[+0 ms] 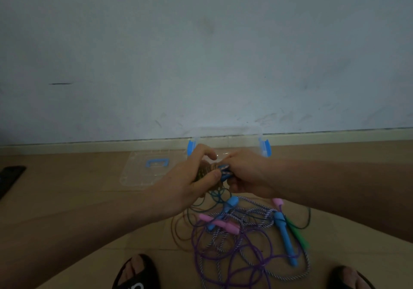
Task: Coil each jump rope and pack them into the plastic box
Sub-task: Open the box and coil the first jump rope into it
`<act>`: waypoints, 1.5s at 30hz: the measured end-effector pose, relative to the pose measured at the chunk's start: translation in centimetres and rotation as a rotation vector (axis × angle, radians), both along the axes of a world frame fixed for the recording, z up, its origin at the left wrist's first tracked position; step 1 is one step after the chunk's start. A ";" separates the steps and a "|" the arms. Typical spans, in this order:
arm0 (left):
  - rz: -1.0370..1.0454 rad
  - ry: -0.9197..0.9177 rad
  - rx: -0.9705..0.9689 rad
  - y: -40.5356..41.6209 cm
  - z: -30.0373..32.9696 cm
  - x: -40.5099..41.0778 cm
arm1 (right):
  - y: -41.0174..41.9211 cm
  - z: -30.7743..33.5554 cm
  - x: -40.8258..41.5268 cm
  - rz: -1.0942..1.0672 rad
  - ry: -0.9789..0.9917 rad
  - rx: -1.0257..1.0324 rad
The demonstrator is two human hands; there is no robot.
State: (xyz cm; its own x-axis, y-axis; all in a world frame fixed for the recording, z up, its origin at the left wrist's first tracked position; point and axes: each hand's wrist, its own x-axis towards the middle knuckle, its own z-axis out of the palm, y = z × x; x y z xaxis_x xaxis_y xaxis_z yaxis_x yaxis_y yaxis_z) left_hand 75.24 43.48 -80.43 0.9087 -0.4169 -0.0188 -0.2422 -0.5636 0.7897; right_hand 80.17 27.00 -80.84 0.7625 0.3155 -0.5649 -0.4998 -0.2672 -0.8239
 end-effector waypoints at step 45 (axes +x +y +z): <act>0.180 0.032 -0.128 0.9 0.2 0.8 | -1.0 2.4 0.4 -0.076 -0.160 0.118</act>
State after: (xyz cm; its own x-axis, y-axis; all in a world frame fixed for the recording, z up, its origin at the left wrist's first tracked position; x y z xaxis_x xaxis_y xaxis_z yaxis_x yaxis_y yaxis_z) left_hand 76.04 44.43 -80.23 0.9685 -0.2488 -0.0057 -0.1207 -0.4898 0.8634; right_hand 80.53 25.98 -78.43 0.8634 0.3109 -0.3973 -0.3753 -0.1306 -0.9177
